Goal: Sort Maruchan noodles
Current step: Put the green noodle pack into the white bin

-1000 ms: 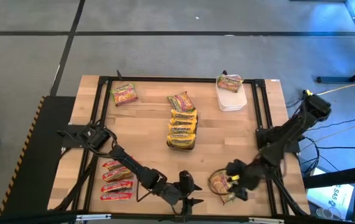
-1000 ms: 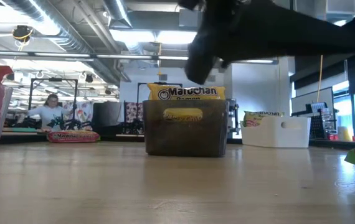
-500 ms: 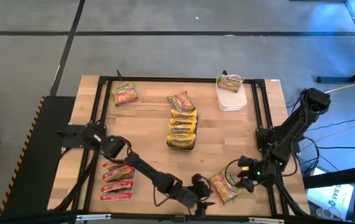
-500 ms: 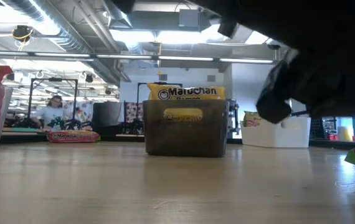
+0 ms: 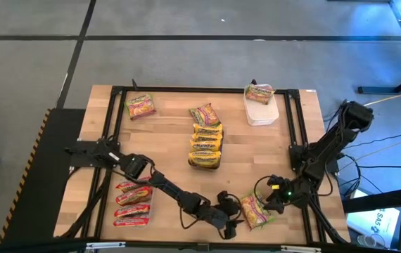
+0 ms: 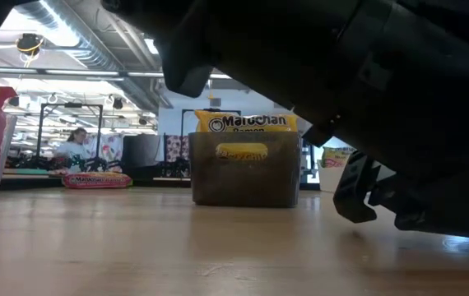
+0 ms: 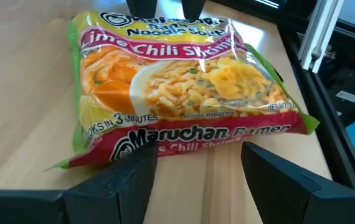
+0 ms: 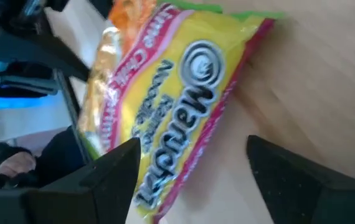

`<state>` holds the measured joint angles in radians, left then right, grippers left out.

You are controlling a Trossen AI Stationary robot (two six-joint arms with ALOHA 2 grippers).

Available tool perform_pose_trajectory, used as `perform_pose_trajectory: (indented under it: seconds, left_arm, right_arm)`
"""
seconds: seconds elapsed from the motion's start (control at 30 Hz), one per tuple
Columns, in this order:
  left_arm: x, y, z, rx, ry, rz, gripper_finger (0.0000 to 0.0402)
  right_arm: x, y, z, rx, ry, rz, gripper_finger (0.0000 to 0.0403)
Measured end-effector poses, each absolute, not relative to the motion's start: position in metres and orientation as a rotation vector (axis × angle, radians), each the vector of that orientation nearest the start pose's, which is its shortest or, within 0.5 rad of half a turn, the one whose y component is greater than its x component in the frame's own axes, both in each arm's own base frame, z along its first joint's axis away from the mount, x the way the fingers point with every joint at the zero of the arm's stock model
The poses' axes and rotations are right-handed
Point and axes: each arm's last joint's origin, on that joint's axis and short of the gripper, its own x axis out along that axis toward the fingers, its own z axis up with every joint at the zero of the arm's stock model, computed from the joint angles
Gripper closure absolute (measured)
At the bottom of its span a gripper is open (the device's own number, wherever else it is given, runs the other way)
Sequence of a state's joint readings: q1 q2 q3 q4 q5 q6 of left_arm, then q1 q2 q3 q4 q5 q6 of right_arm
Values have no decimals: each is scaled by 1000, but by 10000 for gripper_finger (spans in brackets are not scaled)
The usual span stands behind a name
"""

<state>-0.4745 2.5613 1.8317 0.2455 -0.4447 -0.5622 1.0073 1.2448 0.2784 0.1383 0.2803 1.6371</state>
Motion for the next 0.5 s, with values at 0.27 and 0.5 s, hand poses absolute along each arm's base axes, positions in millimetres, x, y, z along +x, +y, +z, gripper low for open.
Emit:
perform_pose_trajectory:
  seconds: [0.27, 0.5]
  left_arm:
    - [493, -235, 85, -317, 432, 95, 170]
    - [494, -234, 85, -316, 432, 98, 170]
  right_arm:
    - [115, 165, 109, 1052, 929, -5, 116]
    - [129, 178, 103, 1103, 842, 4, 116]
